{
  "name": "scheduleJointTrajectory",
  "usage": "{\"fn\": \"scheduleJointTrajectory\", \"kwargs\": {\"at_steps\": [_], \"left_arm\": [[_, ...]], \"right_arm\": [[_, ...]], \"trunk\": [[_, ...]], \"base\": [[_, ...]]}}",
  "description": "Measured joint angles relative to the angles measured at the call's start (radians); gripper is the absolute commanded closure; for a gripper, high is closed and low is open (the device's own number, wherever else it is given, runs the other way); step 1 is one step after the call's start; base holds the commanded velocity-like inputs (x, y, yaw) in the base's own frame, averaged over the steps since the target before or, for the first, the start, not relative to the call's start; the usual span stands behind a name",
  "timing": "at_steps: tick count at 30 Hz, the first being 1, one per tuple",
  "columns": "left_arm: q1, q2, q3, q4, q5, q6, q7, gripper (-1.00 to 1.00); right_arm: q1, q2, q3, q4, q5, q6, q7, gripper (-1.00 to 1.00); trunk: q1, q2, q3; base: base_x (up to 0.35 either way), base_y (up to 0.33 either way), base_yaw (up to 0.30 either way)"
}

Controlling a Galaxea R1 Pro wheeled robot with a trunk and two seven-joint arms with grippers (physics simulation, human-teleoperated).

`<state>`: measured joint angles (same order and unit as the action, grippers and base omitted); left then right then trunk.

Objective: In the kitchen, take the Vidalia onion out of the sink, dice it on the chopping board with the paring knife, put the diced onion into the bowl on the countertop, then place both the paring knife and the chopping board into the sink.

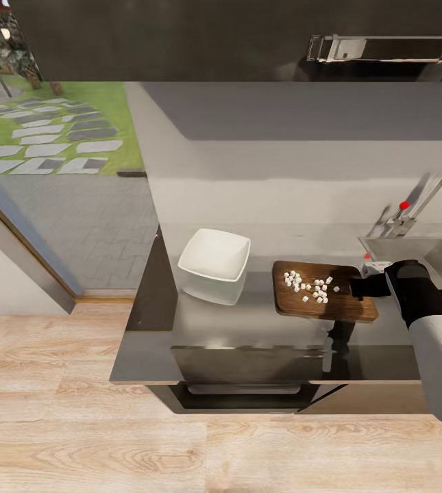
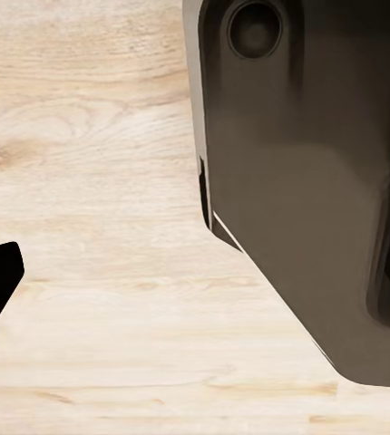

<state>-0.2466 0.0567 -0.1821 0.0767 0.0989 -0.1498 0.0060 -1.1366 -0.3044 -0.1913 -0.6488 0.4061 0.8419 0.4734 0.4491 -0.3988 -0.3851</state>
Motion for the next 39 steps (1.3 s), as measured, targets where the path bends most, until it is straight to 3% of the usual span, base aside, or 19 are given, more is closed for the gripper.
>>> {"fn": "scheduleJointTrajectory", "kwargs": {"at_steps": [11,39], "left_arm": [[0.0,-0.001,-0.001,0.0,0.0,0.0,0.0,-1.0],[0.0,-0.002,-0.001,0.0,-0.001,0.0,0.0,-1.0]], "right_arm": [[0.0,0.0,0.0,0.003,-0.004,0.0,0.001,1.0],[0.001,0.0,0.0,0.033,-0.011,0.005,0.006,1.0]], "trunk": [[0.0,0.0,0.002],[0.0,0.001,0.045]], "base": [[0.0,0.0,0.0],[0.0,0.0,0.0]]}}
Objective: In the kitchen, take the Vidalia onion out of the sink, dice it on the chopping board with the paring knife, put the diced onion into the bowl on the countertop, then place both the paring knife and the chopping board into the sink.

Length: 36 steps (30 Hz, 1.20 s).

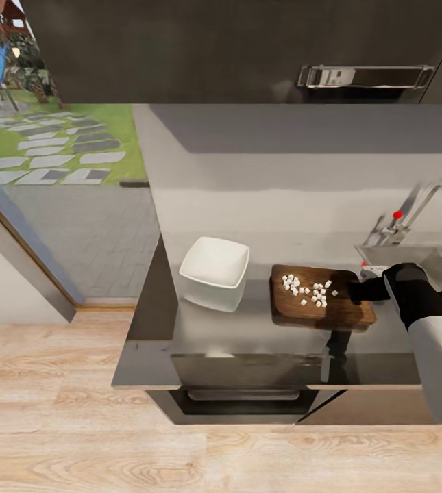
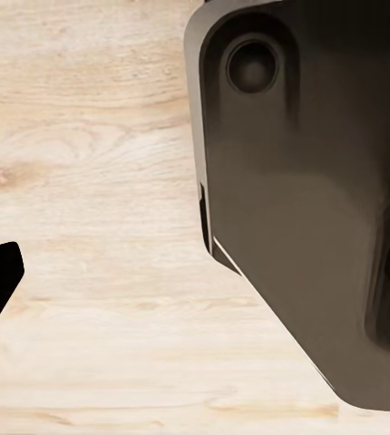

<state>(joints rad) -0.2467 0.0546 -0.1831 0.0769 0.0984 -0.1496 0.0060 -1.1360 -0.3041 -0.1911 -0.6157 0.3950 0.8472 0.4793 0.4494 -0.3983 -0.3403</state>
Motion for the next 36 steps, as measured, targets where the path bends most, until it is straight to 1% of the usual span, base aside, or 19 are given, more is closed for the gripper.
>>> {"fn": "scheduleJointTrajectory", "kwargs": {"at_steps": [13,20,36], "left_arm": [[0.0,0.0,0.0,0.0,0.0,-0.001,-0.001,-1.0],[0.0,-0.008,0.0,-0.001,0.0,-0.001,-0.002,-1.0],[0.0,-0.008,0.0,-0.002,0.0,-0.002,-0.002,-1.0]], "right_arm": [[0.0,0.0,0.0,0.0,0.0,0.0,0.001,1.0],[0.0,0.0,0.0,0.0,0.0,0.0,0.0,1.0],[0.0,0.001,0.0,0.0,0.0,0.001,-0.001,1.0]], "trunk": [[0.0,0.0,0.02],[0.0,0.0,0.031],[0.0,0.0,0.057]], "base": [[0.0,0.0,0.0],[0.0,0.0,0.0],[0.0,0.0,0.0]]}}
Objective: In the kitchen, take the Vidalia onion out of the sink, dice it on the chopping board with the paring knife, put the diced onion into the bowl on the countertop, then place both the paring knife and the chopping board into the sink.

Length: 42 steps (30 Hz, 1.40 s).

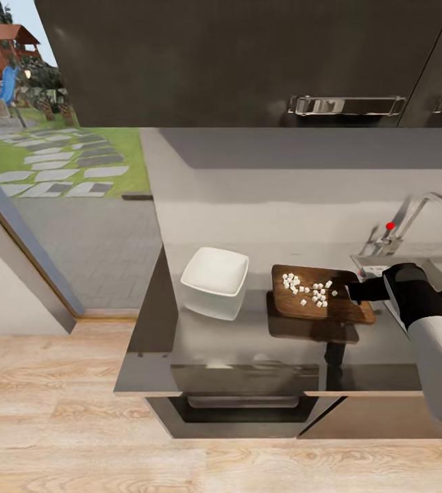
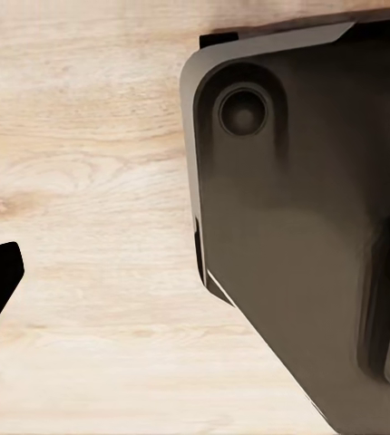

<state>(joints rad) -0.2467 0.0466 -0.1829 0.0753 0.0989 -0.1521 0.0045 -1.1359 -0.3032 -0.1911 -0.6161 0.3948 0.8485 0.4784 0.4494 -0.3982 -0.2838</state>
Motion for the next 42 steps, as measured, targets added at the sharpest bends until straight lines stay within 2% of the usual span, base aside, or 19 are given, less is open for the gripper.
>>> {"fn": "scheduleJointTrajectory", "kwargs": {"at_steps": [11,22,28,42], "left_arm": [[0.0,0.0,0.001,0.001,0.0,0.0,0.0,-1.0],[0.0,0.0,0.0,0.001,0.0,0.0,0.0,-1.0],[0.0,0.0,0.0,0.001,0.0,0.0,0.0,-1.0],[0.0,0.0,0.001,0.001,0.0,0.0,0.0,-1.0]], "right_arm": [[0.0,0.001,0.0,0.0,0.0,0.0,-0.002,1.0],[0.0,0.0,0.001,0.0,0.002,0.005,-0.011,1.0],[0.0,0.0,0.001,0.0,0.002,0.049,-0.043,1.0],[0.0,0.0,0.002,0.0,0.001,0.055,-0.046,1.0]], "trunk": [[0.0,0.0,0.016],[0.0,0.0,0.017],[0.0,0.0,0.017],[0.0,0.0,0.017]], "base": [[0.0,0.0,0.0],[0.0,0.0,0.0],[0.0,0.0,0.0],[0.0,0.0,0.0]]}}
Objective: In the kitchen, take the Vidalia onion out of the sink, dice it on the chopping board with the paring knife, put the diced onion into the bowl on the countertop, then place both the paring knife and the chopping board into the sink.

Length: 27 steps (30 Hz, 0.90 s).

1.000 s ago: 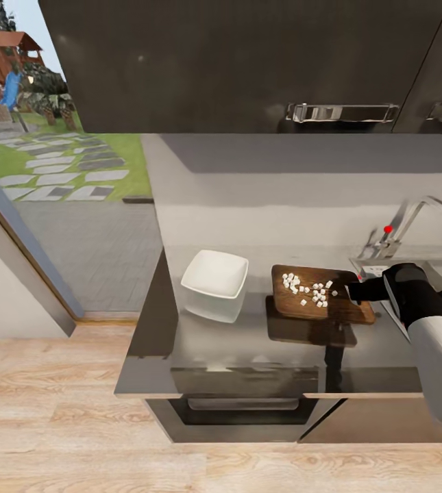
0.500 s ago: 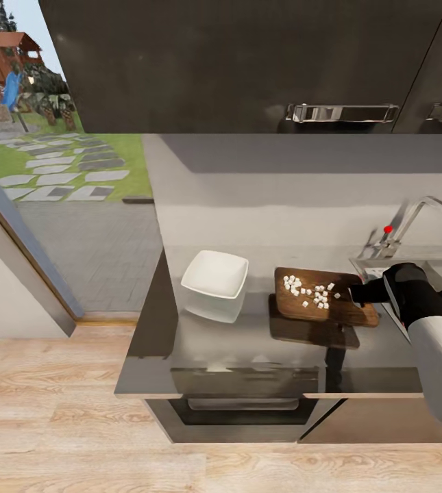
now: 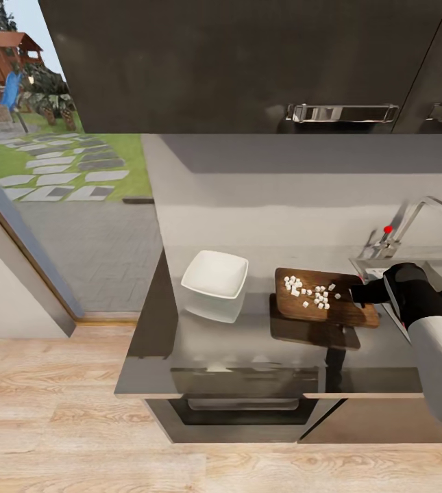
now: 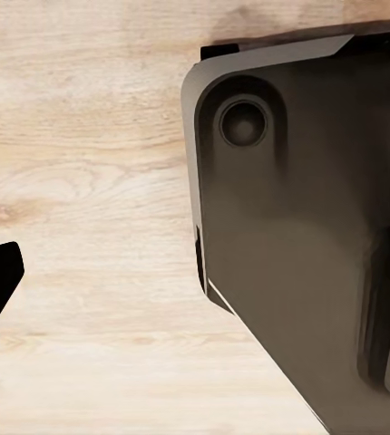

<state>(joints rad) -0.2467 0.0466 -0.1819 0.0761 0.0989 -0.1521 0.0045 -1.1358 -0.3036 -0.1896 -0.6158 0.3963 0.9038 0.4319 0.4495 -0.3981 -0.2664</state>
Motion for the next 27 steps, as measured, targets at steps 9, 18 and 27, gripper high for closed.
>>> {"fn": "scheduleJointTrajectory", "kwargs": {"at_steps": [9,18,27], "left_arm": [[0.0,0.0,0.0,0.0,0.0,0.0,0.0,-1.0],[0.0,0.0,0.0,0.0,0.0,0.0,0.0,-1.0],[0.0,0.0,0.0,0.0,0.0,0.0,0.0,-1.0]], "right_arm": [[0.0,-0.001,0.0,0.0,0.0,0.0,-0.012,1.0],[0.0,-0.001,0.0,0.0,0.0,0.0,-0.012,1.0],[0.0,0.0,0.0,0.0,0.001,0.0,-0.012,1.0]], "trunk": [[0.0,0.0,0.011],[0.0,0.0,0.025],[0.0,0.0,0.039]], "base": [[0.0,0.0,0.0],[0.045,0.147,0.0],[0.105,0.284,0.0]]}}
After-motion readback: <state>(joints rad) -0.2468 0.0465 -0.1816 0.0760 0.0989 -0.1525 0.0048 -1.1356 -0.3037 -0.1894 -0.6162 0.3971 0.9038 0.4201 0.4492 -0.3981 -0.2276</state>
